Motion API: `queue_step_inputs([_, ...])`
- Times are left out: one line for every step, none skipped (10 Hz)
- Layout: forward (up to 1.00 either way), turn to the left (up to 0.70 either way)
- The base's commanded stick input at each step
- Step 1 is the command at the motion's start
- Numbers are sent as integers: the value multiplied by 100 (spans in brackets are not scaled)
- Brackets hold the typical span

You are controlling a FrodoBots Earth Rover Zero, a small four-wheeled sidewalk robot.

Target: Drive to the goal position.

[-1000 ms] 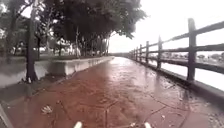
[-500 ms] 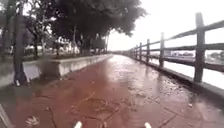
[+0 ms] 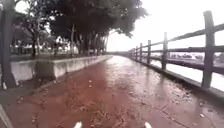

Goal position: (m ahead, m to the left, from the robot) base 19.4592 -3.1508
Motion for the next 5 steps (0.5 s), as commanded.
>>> queue_step_inputs([50,0])
queue_step_inputs([50,0])
queue_step_inputs([50,0])
queue_step_inputs([50,0])
queue_step_inputs([50,0])
